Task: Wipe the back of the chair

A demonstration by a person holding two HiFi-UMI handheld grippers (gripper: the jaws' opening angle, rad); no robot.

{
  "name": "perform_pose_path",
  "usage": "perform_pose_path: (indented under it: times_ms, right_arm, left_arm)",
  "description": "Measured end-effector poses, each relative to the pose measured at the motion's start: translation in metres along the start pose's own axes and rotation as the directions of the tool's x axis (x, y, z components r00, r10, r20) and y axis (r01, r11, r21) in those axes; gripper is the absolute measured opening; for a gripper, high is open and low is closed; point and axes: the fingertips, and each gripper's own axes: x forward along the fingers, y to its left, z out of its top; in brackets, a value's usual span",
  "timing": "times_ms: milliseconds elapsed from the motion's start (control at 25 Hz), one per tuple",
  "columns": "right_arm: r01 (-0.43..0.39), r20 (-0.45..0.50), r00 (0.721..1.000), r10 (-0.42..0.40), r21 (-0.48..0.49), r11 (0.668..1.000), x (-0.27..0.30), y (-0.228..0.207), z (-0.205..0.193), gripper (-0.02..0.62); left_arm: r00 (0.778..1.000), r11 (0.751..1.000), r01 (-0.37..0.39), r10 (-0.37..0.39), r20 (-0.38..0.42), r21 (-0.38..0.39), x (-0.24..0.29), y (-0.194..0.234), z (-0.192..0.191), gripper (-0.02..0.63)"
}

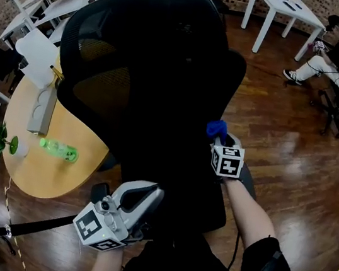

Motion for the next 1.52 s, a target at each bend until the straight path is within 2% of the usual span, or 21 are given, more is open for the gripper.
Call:
perform_pose_path:
  times_ms: [200, 360, 680, 1000, 1120, 1200, 1280, 1400, 1520]
  right_arm:
    - [0.026, -0.13, 0.991, -0.015, 0.082, 0.996, 0.022, 0.032, -0.055, 0.055]
    - [0.002, -0.207, 0.978, 0.012, 0.066, 0.998, 0.041, 0.057, -0.089, 0.055]
    - [-0.145, -0.28, 0.949, 0.143, 0.015, 0.989, 0.068, 0.156, -0.118, 0.055]
    - [-0.316, -0.329, 0.898, 0.29, -0.026, 0.948, 0.073, 0.273, -0.133, 0.055]
    - [-0.43, -0.309, 0.866, 0.393, -0.058, 0.901, 0.067, 0.319, -0.126, 0.055]
    - [-0.504, -0.262, 0.844, 0.467, -0.094, 0.858, 0.058, 0.346, -0.109, 0.055]
    - [-0.579, -0.193, 0.81, 0.554, -0.116, 0.807, 0.043, 0.365, -0.082, 0.055]
    - [-0.689, -0.077, 0.725, 0.685, -0.114, 0.716, -0.005, 0.377, -0.03, 0.055]
    - [-0.786, 0.017, 0.612, 0.791, -0.095, 0.611, -0.085, 0.379, 0.015, 0.055]
  left_arm:
    - [1.0, 0.999, -0.014, 0.013, -0.019, -0.039, -0.019, 0.01, -0.012, -0.003]
    - [0.998, 0.998, -0.055, 0.055, -0.002, -0.044, -0.035, 0.021, -0.009, -0.003]
    - [0.981, 0.982, -0.188, 0.189, 0.035, -0.031, -0.095, 0.033, 0.004, -0.003]
    - [0.947, 0.951, -0.31, 0.311, 0.081, -0.025, -0.154, 0.027, 0.016, -0.003]
    - [0.933, 0.938, -0.346, 0.345, 0.099, -0.014, -0.174, 0.024, 0.021, -0.003]
    - [0.92, 0.927, -0.376, 0.374, 0.12, -0.004, -0.186, 0.025, 0.027, -0.003]
    - [0.911, 0.92, -0.392, 0.386, 0.145, 0.015, -0.197, 0.026, 0.033, -0.003]
    - [0.917, 0.927, -0.372, 0.36, 0.172, 0.042, -0.203, 0.021, 0.043, -0.003]
    - [0.924, 0.934, -0.353, 0.34, 0.173, 0.051, -0.2, 0.001, 0.059, -0.003]
